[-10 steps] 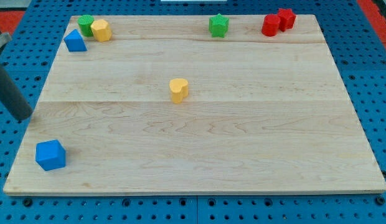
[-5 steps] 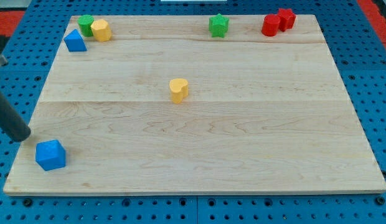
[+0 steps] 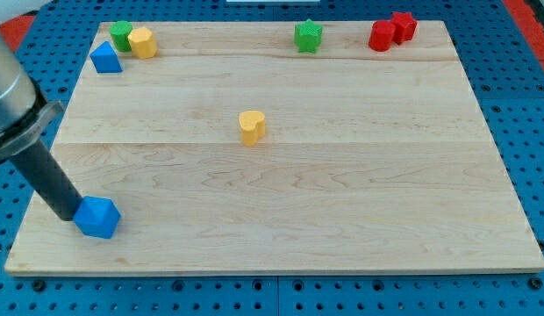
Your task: Push the blue cube to the bottom center
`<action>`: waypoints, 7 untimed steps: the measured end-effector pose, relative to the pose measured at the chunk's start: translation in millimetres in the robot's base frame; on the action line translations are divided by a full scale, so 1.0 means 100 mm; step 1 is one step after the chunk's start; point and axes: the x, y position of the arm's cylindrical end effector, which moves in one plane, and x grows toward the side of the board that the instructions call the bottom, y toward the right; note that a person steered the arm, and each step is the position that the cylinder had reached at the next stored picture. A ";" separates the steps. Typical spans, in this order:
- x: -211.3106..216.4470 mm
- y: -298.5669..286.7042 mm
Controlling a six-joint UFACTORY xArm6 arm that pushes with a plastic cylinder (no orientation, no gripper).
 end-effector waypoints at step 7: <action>0.18 1.55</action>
